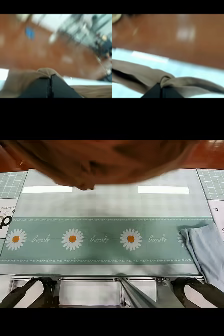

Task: Fold the shirts.

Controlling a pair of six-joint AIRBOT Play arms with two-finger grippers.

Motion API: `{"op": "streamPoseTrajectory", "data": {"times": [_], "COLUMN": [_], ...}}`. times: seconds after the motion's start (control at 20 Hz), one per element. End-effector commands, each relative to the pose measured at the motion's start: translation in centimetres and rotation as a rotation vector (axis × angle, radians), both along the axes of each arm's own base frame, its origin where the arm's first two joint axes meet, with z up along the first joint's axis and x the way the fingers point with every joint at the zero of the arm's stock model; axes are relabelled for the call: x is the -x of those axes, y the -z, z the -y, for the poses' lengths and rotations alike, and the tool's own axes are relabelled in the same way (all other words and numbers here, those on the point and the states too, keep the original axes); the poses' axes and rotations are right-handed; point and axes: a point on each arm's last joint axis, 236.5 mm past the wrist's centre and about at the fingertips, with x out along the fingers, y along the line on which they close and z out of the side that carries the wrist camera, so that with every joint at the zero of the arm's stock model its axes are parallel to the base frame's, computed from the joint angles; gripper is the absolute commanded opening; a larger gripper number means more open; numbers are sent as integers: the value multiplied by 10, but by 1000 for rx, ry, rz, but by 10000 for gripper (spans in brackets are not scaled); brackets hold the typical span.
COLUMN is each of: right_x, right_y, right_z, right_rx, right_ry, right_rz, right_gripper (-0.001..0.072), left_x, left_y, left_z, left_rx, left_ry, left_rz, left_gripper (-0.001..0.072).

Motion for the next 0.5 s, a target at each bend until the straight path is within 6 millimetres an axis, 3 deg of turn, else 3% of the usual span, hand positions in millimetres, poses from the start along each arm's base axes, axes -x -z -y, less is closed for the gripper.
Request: {"op": "streamPoseTrajectory", "data": {"times": [0.0, 0.1, 0.25, 0.4, 0.45], "right_x": [79, 116, 157, 175, 176], "right_y": [-73, -83, -68, -47, -37], "right_z": [24, 34, 48, 47, 47], "right_rx": [73, 103, 155, 169, 165], "right_ry": [123, 175, 237, 232, 230], "right_rz": [203, 236, 182, 134, 111], "right_gripper": [28, 29, 29, 29, 29], "left_x": [79, 115, 153, 191, 201], "left_y": [-94, -105, -103, -90, -81], "left_z": [9, 10, 9, 19, 12], "left_rx": [-108, -209, -378, -498, -525], "left_ry": [-91, -179, -319, -325, -346], "left_rz": [252, 304, 315, 304, 270], "left_gripper": [17, 17, 17, 17, 17]}}
